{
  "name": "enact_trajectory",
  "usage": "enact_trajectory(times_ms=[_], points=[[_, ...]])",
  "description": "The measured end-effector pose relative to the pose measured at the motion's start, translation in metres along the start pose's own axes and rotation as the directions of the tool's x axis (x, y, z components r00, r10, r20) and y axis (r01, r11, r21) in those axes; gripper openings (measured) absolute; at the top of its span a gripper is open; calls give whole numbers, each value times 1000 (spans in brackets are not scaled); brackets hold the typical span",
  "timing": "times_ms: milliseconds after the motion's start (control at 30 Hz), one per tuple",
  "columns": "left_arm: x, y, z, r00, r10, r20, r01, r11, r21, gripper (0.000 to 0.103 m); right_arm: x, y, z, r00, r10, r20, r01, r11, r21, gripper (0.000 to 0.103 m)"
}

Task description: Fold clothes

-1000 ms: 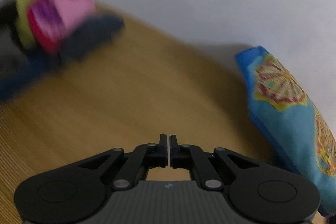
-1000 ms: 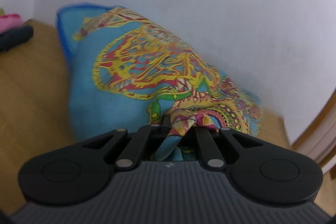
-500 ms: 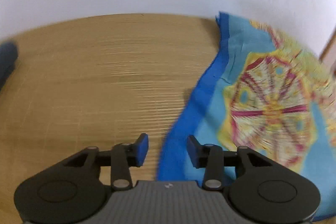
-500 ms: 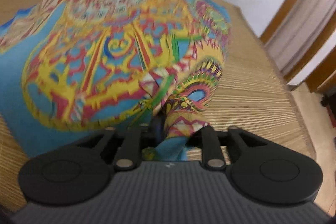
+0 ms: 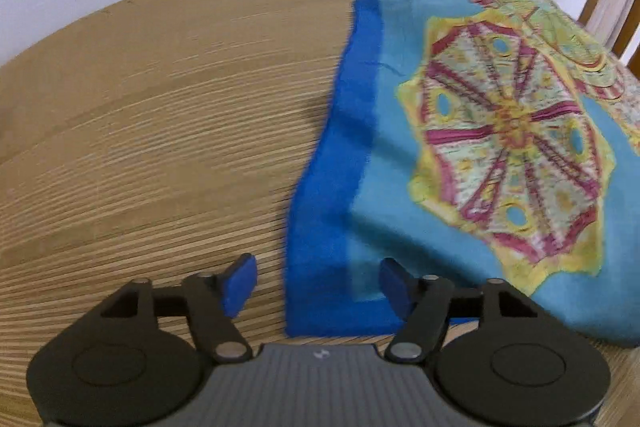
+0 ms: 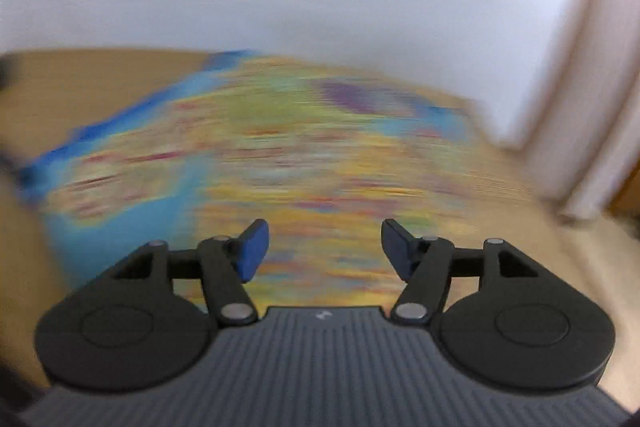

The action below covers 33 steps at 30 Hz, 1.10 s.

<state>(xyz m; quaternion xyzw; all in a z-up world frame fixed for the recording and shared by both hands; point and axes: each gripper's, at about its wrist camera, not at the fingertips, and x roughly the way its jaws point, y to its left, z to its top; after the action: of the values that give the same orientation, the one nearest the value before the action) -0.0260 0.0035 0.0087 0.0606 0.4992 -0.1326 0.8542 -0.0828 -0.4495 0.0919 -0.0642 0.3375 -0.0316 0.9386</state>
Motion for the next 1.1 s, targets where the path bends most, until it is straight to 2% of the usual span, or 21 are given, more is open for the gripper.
enact_trajectory(times_ms=[67,100,133,200,300,400,467,500,533,667,767,900,1000,1100], points=[[-3,-12,2,1000,-14,15,13,1000,23,65,21,45,-1,986,163,-27,-164,984,-70,65],[-3,-18,1,1000,-18,26,17,999,35,51,33,69,-2,974,222,-42,-225,969,-104,65],[0,-23,1,999,-18,35,17,999,43,42,46,91,-3,961,271,-55,-277,952,-134,65],[0,-25,3,999,-29,30,29,999,14,5,72,129,-5,938,339,-66,-345,922,-173,65],[-9,-12,-7,999,-22,32,23,998,-56,2,108,180,-7,905,417,-76,-424,878,-224,65],[-18,2,-17,999,-10,36,14,992,-125,1,136,206,-2,910,400,-112,-415,884,-216,60],[-24,12,-25,999,-2,38,8,985,-170,1,151,206,2,896,429,-117,-442,888,-126,41],[-27,16,-28,999,2,39,6,981,-193,1,155,205,5,890,442,-115,-453,887,-93,12],[-31,21,-32,999,6,40,3,977,-215,1,157,206,10,881,455,-129,-465,883,-62,4],[-43,40,-46,999,22,43,-8,953,-304,1,144,211,18,801,577,-162,-571,817,82,4],[-54,54,-60,999,37,37,-21,933,-360,1,129,234,15,753,635,-172,-631,771,82,4],[-79,72,-101,999,52,0,-48,914,-403,1,107,282,0,681,700,-217,-705,706,67,4],[-95,66,-135,999,37,-38,-50,902,-429,1,97,312,-15,627,723,-289,-745,665,46,4],[-101,50,-162,998,14,-57,-38,899,-436,2,74,331,-29,557,735,-385,-787,615,35,6]])
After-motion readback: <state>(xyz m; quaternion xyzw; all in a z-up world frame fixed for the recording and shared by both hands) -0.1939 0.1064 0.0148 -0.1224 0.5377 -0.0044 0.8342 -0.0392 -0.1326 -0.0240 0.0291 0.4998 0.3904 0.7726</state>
